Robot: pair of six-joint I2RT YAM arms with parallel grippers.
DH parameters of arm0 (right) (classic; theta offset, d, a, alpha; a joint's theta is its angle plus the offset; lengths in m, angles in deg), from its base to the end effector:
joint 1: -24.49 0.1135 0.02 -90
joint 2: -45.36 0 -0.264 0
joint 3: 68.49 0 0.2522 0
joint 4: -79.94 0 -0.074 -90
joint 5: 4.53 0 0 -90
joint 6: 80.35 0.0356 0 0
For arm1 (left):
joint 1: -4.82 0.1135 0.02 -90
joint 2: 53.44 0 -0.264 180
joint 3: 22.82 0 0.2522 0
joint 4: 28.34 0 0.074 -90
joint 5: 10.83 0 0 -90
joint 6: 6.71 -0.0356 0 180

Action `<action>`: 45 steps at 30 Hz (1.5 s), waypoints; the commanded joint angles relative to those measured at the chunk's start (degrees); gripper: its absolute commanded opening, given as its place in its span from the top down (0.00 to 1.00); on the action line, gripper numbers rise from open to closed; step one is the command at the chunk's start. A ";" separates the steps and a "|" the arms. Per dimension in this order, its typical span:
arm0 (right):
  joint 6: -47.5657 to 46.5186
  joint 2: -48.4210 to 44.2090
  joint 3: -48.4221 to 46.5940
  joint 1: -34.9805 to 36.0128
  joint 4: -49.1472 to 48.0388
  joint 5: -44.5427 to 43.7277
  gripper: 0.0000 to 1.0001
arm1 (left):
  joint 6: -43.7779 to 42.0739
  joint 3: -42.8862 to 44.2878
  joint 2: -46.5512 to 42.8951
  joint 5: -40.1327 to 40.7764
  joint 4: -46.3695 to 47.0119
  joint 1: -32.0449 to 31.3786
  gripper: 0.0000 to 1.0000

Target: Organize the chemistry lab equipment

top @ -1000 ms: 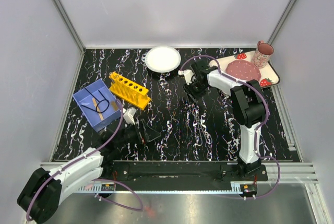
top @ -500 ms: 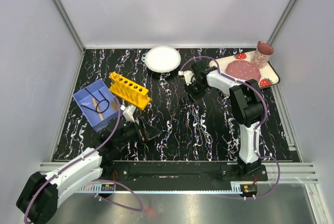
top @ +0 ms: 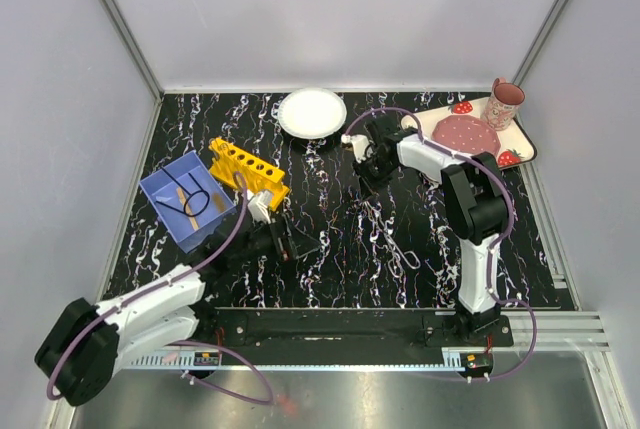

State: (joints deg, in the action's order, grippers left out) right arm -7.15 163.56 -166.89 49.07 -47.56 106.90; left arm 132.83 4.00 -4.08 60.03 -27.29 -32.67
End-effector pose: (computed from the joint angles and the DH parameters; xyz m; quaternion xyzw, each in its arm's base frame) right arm 0.3716 0.1843 0.1587 -0.3698 0.8981 0.1935 0.1384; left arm 0.1366 -0.1195 0.1777 0.0075 0.8204 -0.4818 0.3079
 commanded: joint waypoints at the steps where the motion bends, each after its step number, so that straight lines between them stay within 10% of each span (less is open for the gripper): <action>1: -0.87 -8.23 1.67 -0.76 -1.91 6.16 1.00 | -1.02 5.04 6.52 2.35 6.63 -1.35 0.01; 22: 13.36 -22.74 12.74 -7.61 -13.33 29.10 1.00 | 5.30 29.65 45.29 7.09 19.03 -12.78 0.10; 29: 15.56 -23.62 14.06 -9.20 -15.45 31.74 1.00 | 9.87 32.82 50.12 6.39 20.00 -13.48 0.36; 39: 15.40 -26.43 16.44 -9.20 -17.21 34.20 0.99 | 10.40 31.77 49.78 2.88 24.12 -13.39 0.99; 42: 13.91 -27.84 16.79 -9.37 -16.86 34.73 0.80 | 10.14 28.44 47.24 1.56 24.92 -12.87 1.00; 45: 8.39 -30.03 16.44 -10.16 -13.63 36.48 0.31 | 9.88 23.09 42.23 0.07 24.57 -11.64 1.00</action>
State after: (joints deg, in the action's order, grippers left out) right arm 6.62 139.05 -149.82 39.86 -63.54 137.69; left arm 143.32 32.79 44.80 62.72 -6.48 -45.77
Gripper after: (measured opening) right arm 0.486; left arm 0.035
